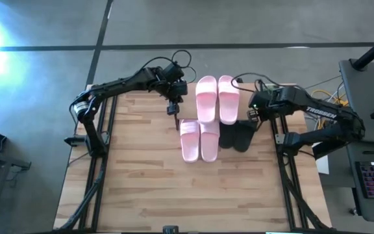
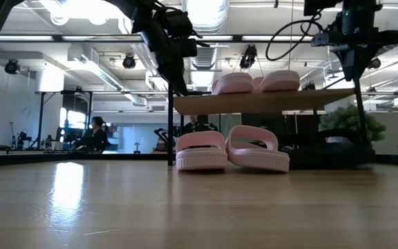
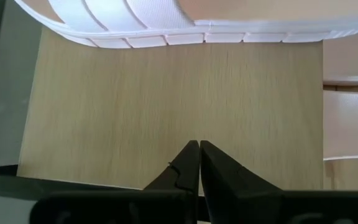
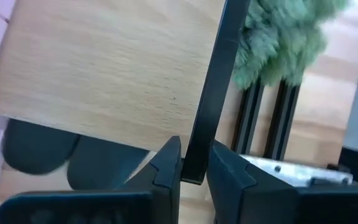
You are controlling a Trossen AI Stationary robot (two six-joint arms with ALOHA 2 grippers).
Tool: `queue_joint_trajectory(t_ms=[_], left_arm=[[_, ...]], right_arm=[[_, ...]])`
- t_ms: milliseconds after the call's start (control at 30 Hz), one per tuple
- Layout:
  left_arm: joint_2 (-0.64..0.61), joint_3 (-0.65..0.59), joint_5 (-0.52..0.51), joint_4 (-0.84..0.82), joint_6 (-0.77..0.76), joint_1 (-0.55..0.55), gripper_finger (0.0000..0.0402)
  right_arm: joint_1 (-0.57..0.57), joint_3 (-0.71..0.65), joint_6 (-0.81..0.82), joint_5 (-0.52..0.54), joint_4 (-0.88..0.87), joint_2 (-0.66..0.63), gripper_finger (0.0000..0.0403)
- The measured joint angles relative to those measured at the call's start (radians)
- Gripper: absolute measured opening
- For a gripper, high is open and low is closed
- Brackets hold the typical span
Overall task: Pick and place slides into the shelf
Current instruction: Adjust the shelf, then adjust the pair of slippers
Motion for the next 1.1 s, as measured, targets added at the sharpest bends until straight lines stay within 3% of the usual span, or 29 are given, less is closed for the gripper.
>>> queue_joint_trajectory(t_ms=[133, 333, 667, 900, 1100], left_arm=[[-0.001, 0.0, -0.001, -0.001, 0.0, 0.0, 0.0], [-0.002, 0.0, -0.001, -0.001, 0.0, 0.0, 0.0], [-0.002, 0.0, -0.001, 0.0, 0.0, 0.0, 0.0], [-0.002, 0.0, -0.023, 0.0, 0.0, -0.001, 0.0], [-0.003, 0.0, -0.026, -0.004, 0.0, -0.001, 0.0]], right_arm=[[0.0, 0.027, -0.024, 0.01, -0.019, -0.002, 0.0076], [0.001, 0.021, -0.045, -0.077, -0.053, -0.004, 0.0117], [0.099, 0.021, -0.065, -0.146, -0.072, -0.053, 0.0151], [0.234, -0.011, -0.077, -0.272, -0.069, -0.075, 0.0139], [0.378, -0.131, 0.004, -0.304, 0.007, -0.064, 0.0087]])
